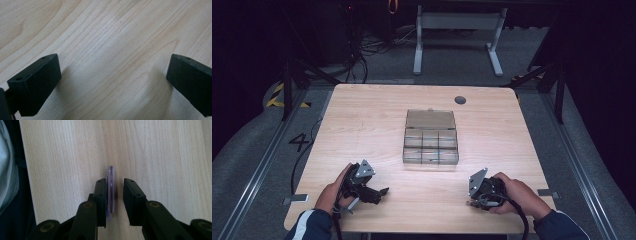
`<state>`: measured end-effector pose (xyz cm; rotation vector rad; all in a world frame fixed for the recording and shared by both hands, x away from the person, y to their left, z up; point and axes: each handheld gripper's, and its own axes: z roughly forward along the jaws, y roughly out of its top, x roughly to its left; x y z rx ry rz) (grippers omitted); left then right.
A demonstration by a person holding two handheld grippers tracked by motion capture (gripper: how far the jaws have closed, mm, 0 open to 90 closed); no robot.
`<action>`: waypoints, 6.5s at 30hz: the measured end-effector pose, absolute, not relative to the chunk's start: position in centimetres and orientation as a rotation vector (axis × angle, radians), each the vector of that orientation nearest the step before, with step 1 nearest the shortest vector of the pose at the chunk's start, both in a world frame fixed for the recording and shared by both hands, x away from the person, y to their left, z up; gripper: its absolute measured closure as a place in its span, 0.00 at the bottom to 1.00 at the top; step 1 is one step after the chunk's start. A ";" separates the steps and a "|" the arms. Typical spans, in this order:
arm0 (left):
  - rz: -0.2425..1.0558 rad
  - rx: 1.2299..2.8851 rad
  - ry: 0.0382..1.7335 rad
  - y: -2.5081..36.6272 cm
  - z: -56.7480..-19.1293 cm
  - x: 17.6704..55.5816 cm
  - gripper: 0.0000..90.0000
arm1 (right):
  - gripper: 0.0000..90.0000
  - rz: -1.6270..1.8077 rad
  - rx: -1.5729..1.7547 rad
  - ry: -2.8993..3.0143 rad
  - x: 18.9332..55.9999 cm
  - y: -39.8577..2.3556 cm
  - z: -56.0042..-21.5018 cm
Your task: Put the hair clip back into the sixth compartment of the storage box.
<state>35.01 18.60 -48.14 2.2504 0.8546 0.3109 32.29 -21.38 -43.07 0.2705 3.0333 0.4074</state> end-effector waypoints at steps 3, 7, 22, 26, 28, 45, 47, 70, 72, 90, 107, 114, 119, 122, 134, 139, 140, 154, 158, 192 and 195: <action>0.310 2.250 0.855 18.6 -48.1 35.0 0.00 | 0.86 0.414 0.273 3.039 32.3 -21.4 -43.1; 0.311 2.250 0.854 18.6 -48.1 35.0 0.00 | 0.93 0.412 0.265 3.053 32.2 -21.4 -43.1; 0.307 2.247 0.860 18.6 -48.2 35.0 0.00 | 0.94 0.450 0.251 3.019 32.3 -21.9 -42.6; 0.309 2.247 0.858 18.6 -48.2 35.0 0.00 | 0.94 0.467 0.267 3.007 32.5 -22.3 -42.5; 0.308 2.247 0.858 18.6 -48.2 35.0 0.00 | 0.94 0.469 0.277 3.006 32.6 -22.4 -42.5; 0.308 2.247 0.858 18.6 -48.2 35.0 0.00 | 0.94 0.519 0.338 2.961 33.6 -23.8 -41.9; 0.309 2.247 0.858 18.6 -48.2 35.0 0.00 | 0.94 0.522 0.346 2.958 33.8 -23.9 -41.8; 0.309 2.247 0.858 18.6 -48.2 35.0 0.00 | 0.94 0.516 0.361 2.892 36.7 -24.4 -38.6; 0.309 2.247 0.858 18.6 -48.2 35.0 0.00 | 0.94 0.520 0.365 2.884 36.9 -24.2 -38.4; 0.308 2.247 0.860 18.6 -48.2 35.0 0.00 | 0.94 0.523 0.327 2.854 39.0 -22.2 -35.8; 0.308 2.247 0.860 18.6 -48.2 35.0 0.00 | 0.94 0.506 0.310 2.854 41.1 -19.7 -34.9; 0.309 2.247 0.859 18.6 -48.2 35.0 0.00 | 0.94 0.505 0.277 2.861 41.7 -18.2 -34.9; 0.308 2.247 0.860 18.6 -48.2 35.0 0.00 | 0.94 0.483 0.256 2.876 42.0 -16.9 -35.2; 0.308 2.248 0.860 18.6 -48.2 35.0 0.00 | 0.94 0.484 0.243 2.877 42.2 -16.3 -35.4; 0.310 2.246 0.865 18.6 -48.2 34.9 0.00 | 0.94 0.462 0.221 2.897 43.1 -14.5 -36.0; 0.310 2.245 0.866 18.6 -48.2 34.9 0.00 | 0.94 0.436 0.232 2.915 43.5 -14.2 -36.5; 0.310 2.245 0.866 18.6 -48.2 34.9 0.00 | 0.94 0.436 0.232 2.915 43.5 -14.2 -36.5; 0.310 2.245 0.866 18.6 -48.2 34.9 0.00 | 0.94 0.413 0.256 2.942 44.6 -14.0 -38.3; 0.311 2.245 0.865 18.6 -48.2 34.9 0.00 | 0.94 0.399 0.254 2.944 44.7 -13.9 -38.7; 0.310 2.245 0.866 18.6 -48.2 34.9 0.00 | 0.91 0.368 0.311 2.950 45.3 -14.1 -40.1; 0.311 2.245 0.865 18.6 -48.2 34.9 0.00 | 0.90 0.361 0.303 2.952 45.4 -14.1 -40.2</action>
